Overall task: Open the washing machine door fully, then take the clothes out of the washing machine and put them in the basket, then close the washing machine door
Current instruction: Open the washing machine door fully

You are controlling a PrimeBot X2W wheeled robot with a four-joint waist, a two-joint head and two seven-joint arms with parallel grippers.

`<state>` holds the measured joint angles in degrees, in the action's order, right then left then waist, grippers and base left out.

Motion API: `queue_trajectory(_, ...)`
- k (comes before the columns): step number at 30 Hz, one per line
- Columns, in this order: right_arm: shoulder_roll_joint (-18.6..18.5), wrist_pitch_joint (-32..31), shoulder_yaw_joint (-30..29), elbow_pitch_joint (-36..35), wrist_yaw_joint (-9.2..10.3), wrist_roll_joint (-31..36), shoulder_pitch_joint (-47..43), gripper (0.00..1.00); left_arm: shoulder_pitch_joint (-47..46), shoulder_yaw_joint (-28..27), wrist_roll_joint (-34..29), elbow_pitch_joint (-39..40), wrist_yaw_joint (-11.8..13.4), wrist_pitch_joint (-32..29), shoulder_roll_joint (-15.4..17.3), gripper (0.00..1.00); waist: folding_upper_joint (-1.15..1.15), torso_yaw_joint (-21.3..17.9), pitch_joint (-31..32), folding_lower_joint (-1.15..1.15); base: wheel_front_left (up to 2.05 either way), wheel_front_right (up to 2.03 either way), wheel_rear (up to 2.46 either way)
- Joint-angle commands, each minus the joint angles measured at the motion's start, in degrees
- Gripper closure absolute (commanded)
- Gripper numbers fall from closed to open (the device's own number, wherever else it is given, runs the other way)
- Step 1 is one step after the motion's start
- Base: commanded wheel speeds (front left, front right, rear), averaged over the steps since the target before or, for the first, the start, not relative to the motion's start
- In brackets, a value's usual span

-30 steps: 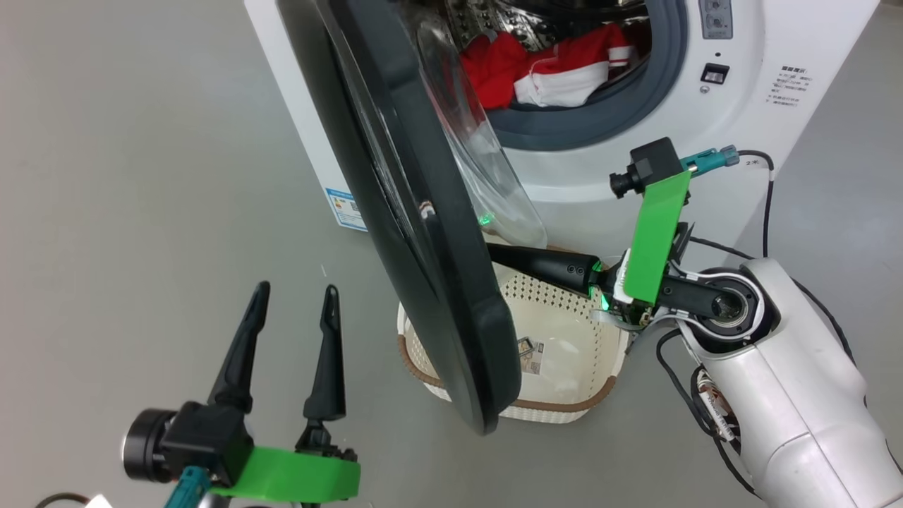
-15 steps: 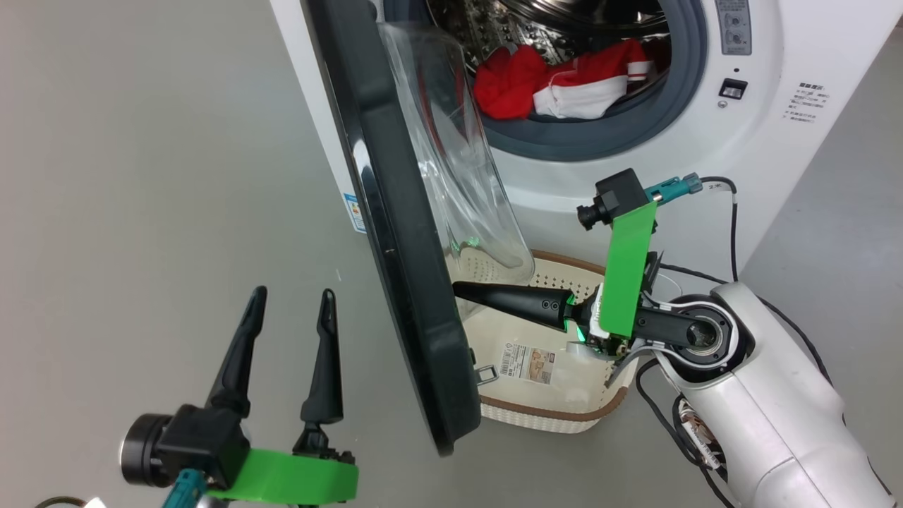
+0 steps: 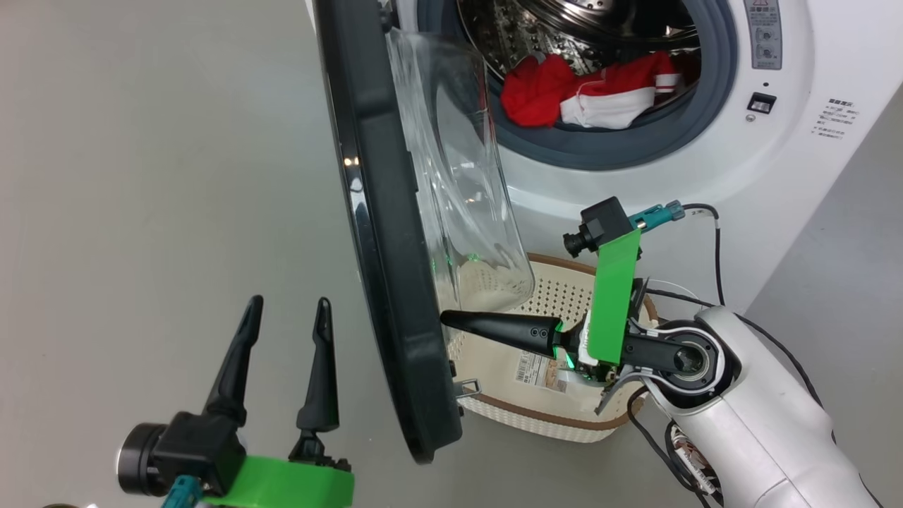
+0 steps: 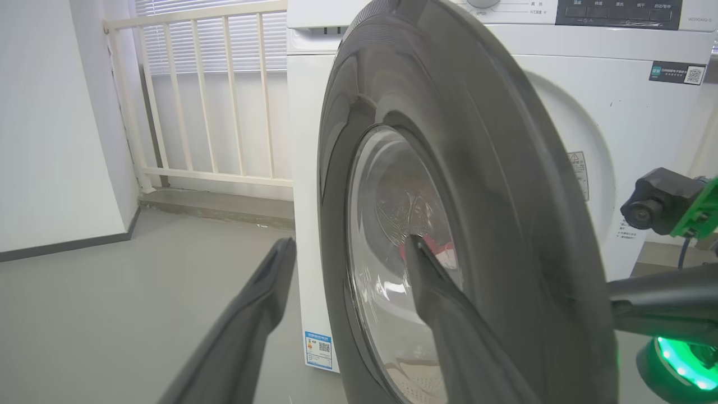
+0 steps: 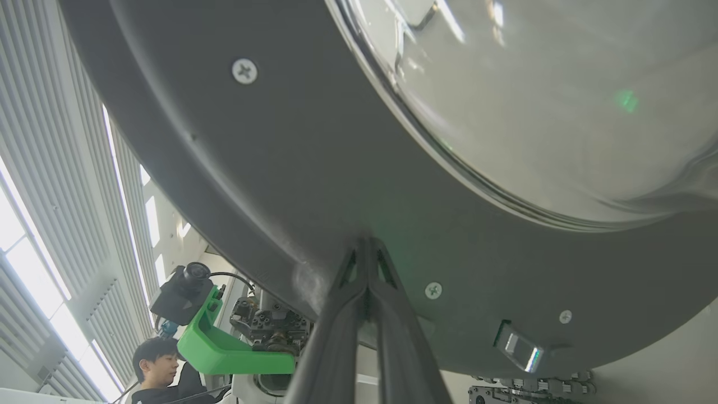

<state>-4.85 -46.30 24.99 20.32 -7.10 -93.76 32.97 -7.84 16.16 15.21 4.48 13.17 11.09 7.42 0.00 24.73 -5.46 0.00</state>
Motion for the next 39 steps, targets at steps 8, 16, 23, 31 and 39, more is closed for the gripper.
queue_trajectory(8, -0.11, 2.29, 4.05, -2.26, -0.39, -3.16, 0.5, 1.0, -0.22, -1.79, 0.31, 1.87, 0.85, -0.62, 1.14, 0.0, 0.0, 1.05, -0.22, 0.0, 0.0, 0.0, 0.0)
queue_trajectory(16, -2.54, 4.97, 7.41, -3.03, -0.39, -5.32, 1.16, 1.0, -0.09, -1.52, 0.5, 1.88, 1.09, -1.12, 1.27, 0.0, 0.0, 1.18, -0.07, 0.0, 0.0, 0.0, 0.0)
queue_trajectory(23, -7.56, 12.32, 10.82, -6.61, -0.39, 1.0, 1.63, 0.62, 0.19, -1.27, 1.13, 1.97, 0.94, -1.89, 1.53, 0.0, 0.0, 1.39, 0.12, 0.0, 0.0, 0.0, 0.0)
queue_trajectory(31, -10.94, 22.17, 11.63, -10.74, -0.39, 19.99, -0.56, 0.0, 1.02, -0.96, 1.64, 2.34, 0.78, -2.89, 2.17, 0.0, 0.0, 1.16, 0.64, 0.0, 0.0, 0.0, 0.0)
queue_trajectory(39, -9.24, 25.04, 6.92, -18.99, -0.39, 43.26, -8.88, 0.0, 1.97, -0.97, 2.1, 3.05, 0.81, -3.26, 2.81, 0.0, 0.0, 0.89, 1.03, 0.0, 0.0, 0.0, 0.0)
